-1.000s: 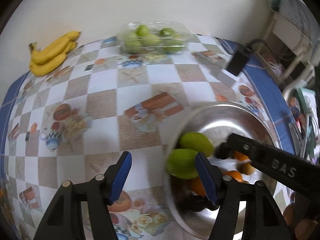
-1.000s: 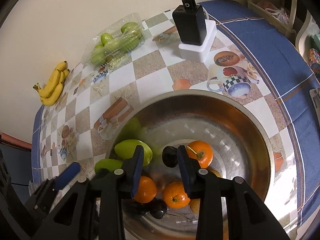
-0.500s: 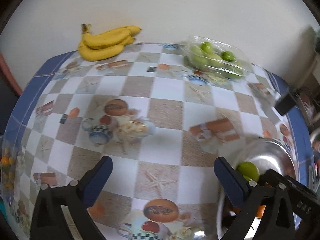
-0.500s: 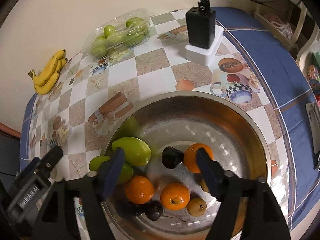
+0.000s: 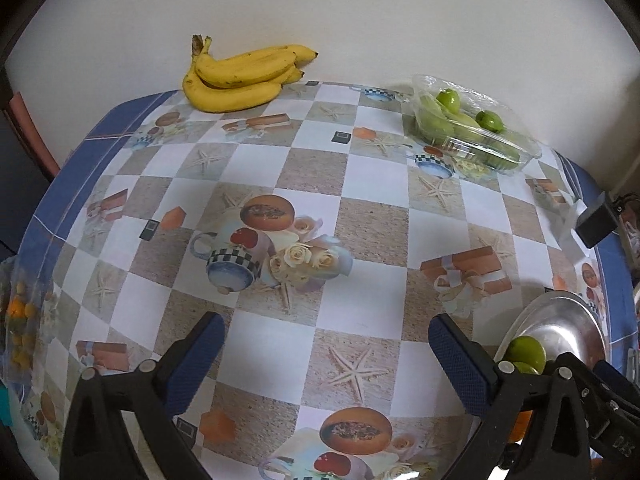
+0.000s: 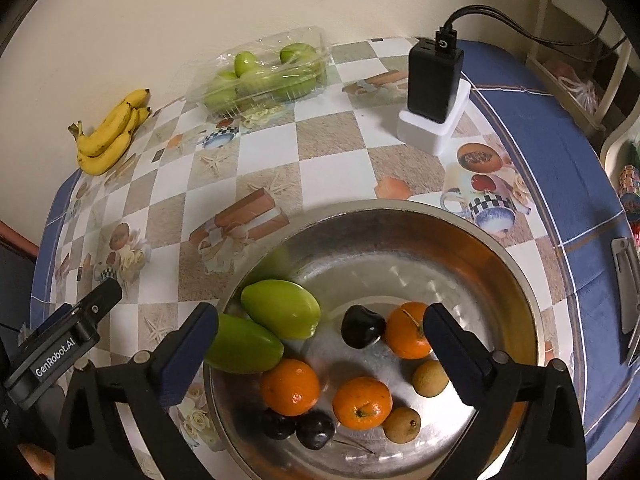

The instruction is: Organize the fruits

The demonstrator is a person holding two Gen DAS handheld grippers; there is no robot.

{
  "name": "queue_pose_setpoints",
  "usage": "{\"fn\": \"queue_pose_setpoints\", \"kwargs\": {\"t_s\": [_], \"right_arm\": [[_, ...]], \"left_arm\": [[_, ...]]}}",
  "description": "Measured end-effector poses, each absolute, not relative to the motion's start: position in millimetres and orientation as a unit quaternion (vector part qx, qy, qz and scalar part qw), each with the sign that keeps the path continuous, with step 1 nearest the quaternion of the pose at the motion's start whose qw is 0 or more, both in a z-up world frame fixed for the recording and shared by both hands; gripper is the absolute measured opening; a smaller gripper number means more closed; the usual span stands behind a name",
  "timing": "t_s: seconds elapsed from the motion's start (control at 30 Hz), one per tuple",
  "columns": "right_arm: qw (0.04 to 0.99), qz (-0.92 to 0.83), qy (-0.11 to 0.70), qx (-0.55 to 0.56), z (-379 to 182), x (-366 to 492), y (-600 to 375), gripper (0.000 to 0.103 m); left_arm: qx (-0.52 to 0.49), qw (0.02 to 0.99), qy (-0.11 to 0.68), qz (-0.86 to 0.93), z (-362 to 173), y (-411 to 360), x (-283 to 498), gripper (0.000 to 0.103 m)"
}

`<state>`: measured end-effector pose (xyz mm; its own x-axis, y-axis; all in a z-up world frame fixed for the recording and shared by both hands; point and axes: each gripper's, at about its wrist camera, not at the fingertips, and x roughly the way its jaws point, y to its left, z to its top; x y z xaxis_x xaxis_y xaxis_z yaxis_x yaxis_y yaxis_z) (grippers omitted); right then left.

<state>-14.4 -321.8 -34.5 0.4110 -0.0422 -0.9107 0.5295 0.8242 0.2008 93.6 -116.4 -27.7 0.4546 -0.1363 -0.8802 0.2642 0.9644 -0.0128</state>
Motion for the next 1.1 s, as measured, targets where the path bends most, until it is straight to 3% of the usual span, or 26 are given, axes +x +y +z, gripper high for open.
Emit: {"fn": "queue_pose_setpoints", "kwargs": {"t_s": [0.63,1.1], "right_arm": [[0.814,-0.166,0.516,0.206,-38.1,-11.0,-304.5,0.102],[0.811,-0.15,0.528,0.204,-34.2,-26.0,-271.1,0.102]], "left_arm": [[0.149,0.877,0.454,-0.048,-23.6,-107.3,86.3,0.103],[0.158,0.862,0.481,-0.025,-25.2,-78.5,60.7,0.103]]}}
